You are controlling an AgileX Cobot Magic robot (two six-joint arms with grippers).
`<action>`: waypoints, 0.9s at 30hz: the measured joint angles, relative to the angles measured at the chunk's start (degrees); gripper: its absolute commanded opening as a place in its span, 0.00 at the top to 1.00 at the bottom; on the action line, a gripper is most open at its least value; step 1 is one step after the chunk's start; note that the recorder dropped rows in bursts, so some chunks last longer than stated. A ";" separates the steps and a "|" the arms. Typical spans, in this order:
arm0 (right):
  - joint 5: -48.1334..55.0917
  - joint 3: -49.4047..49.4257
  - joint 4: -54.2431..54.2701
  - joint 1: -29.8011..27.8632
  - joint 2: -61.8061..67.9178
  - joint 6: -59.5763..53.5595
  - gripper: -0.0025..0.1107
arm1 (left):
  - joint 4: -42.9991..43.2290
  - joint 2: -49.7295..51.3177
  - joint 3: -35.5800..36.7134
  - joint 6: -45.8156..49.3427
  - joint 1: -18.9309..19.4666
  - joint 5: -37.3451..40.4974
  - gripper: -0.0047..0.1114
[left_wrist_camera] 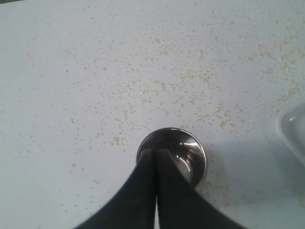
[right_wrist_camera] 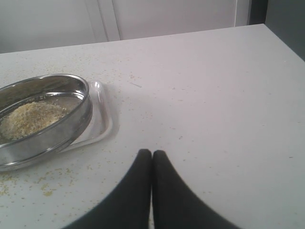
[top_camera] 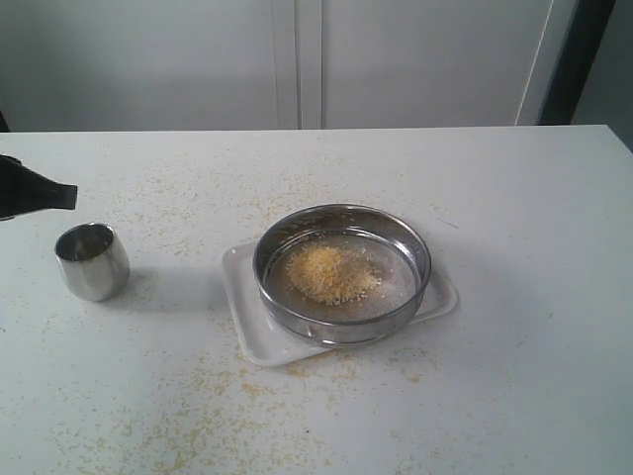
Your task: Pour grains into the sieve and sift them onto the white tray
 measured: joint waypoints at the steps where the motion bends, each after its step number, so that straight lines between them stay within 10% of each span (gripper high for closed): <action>1: 0.00 0.00 0.00 0.00 0.00 0.00 0.98 | 0.26 -0.67 0.00 0.00 0.00 0.99 0.96; 27: 0.00 0.00 0.00 0.00 0.00 0.00 0.98 | 1.08 -11.68 0.00 1.74 3.50 19.23 0.95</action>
